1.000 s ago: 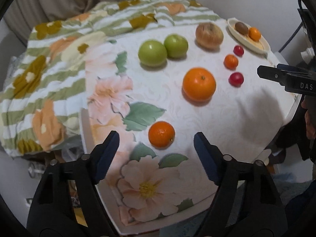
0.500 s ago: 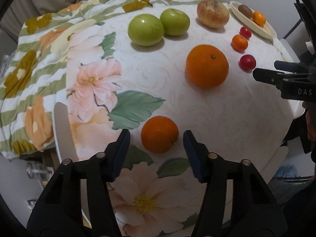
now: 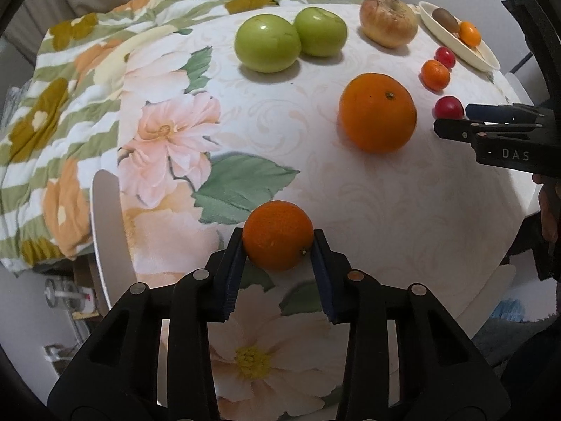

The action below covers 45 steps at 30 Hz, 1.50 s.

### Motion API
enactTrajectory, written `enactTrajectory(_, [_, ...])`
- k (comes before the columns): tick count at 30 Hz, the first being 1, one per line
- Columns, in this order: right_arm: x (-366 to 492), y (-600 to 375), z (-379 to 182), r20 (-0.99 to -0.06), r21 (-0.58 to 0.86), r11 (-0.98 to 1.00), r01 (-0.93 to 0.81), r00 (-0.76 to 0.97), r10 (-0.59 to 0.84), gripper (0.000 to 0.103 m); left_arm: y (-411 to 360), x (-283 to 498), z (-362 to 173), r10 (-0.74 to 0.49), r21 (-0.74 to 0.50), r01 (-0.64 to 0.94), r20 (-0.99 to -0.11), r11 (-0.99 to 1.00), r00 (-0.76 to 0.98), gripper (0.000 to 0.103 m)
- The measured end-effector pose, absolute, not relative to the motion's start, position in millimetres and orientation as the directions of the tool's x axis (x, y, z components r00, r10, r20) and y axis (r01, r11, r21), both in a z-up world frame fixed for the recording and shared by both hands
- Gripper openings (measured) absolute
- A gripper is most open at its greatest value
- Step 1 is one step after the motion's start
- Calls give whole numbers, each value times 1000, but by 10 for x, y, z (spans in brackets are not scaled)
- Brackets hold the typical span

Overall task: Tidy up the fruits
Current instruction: 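Grasp a small mandarin with the left tool while the right tool grasps a red tomato, then carry the mandarin to the duck plate and release it with the left tool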

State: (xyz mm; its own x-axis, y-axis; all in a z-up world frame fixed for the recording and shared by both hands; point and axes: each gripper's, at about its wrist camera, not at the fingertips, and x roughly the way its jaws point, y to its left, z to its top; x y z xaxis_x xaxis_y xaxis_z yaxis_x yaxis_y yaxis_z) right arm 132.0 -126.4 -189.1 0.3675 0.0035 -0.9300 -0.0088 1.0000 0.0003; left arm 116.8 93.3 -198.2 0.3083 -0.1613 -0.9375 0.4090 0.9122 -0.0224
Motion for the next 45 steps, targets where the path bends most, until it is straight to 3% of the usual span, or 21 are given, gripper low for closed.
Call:
enactTrajectory(7, [1384,-1222,-1924,-927,14,1000,-9,376,17,53,1026,1159,-1975,-150,-23,378,-939,925,310,44])
enactTrajectory(11, [1416,-1192,-1911,-919,6,1000,-9,395,9,34,1075,1150,-1967,-152,-29,361,-937,932,315,44])
enactTrajectory(12, [1418,-1187,-1906,-917,4,1000,-12,398,8,33,1090,1149,-1967,-153,-32,357,-937,934,316,44])
enactTrajectory(25, [1288,-1157,-1529,-882,33,999,-26,469,42,33,1202,1048,-1635,-153,-15,334,-906,942,394,44])
enactTrajectory(45, [931,-1376,-628,-788,112,993,24,611,73,33,954,1249,-535,-244,29,403,-755,915,609,44])
